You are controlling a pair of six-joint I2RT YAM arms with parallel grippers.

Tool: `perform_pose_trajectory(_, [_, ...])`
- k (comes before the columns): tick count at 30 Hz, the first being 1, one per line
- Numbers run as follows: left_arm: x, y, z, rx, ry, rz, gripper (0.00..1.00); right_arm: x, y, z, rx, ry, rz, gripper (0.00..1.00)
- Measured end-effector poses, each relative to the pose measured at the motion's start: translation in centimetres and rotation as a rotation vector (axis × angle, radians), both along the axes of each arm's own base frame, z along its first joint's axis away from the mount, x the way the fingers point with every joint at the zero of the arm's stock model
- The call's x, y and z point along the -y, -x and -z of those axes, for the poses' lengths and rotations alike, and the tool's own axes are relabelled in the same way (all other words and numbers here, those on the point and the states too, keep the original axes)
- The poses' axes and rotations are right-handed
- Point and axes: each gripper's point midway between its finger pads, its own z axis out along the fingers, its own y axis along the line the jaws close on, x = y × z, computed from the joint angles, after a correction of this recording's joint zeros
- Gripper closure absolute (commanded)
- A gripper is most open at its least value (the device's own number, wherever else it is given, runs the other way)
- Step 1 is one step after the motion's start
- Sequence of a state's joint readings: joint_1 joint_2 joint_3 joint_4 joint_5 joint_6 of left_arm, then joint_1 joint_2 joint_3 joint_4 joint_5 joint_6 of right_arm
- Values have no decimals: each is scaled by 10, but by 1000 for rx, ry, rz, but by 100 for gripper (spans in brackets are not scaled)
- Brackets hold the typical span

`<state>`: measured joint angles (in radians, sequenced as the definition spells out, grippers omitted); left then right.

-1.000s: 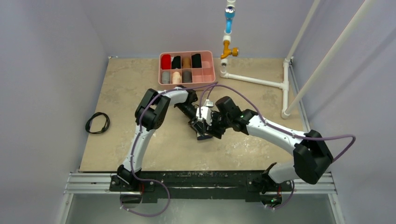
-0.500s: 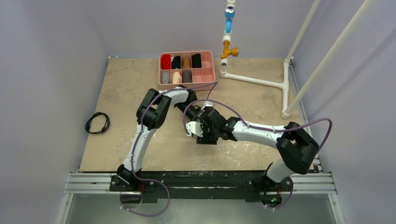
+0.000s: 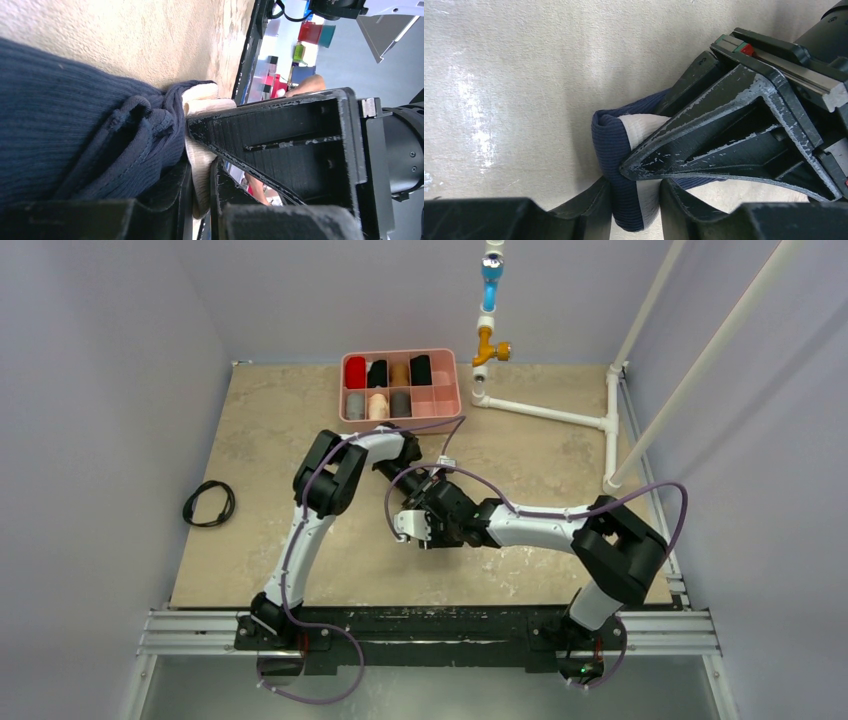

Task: Roll the underwear
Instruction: Roll the underwear to the center of the board.

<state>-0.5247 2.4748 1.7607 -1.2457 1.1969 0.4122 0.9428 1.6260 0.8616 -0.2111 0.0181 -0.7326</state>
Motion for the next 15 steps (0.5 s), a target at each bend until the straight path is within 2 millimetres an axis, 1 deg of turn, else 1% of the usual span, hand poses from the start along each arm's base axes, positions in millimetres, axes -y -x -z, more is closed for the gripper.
perform_pose_trajectory(1, [0,0,0,0,0,0,100,0,0,0,4,3,-1,77])
perform_pose_trajectory(3, [0,-1,0,0,0,-1,96,0,-1,1,15,10,-2,85])
perform_pose_trajectory(5, [-1,-1,-1,0,0,-1,89,-1,-1,0,21,14,-7,93])
perform_pose_trajectory(7, [-1,-1,-1,0,0,-1,79,-1,0,0,21,16,-10,98])
perform_pose_trajectory(8, [-1,-1,-1,1,2,0,74,-2,1,0,18,17,-10,100])
perform_pose_trajectory(11, [-2,0,-1,2,2,4,62,-2,2,1,1,26,-6,100])
perform_pose_trajectory(13, [-4,1,-2,-5,-3,3,56,-2,4,1,-20,36,4,100])
perform_pose_trajectory(15, [-7,1,-5,-14,-13,-1,52,-1,5,1,-39,45,12,100])
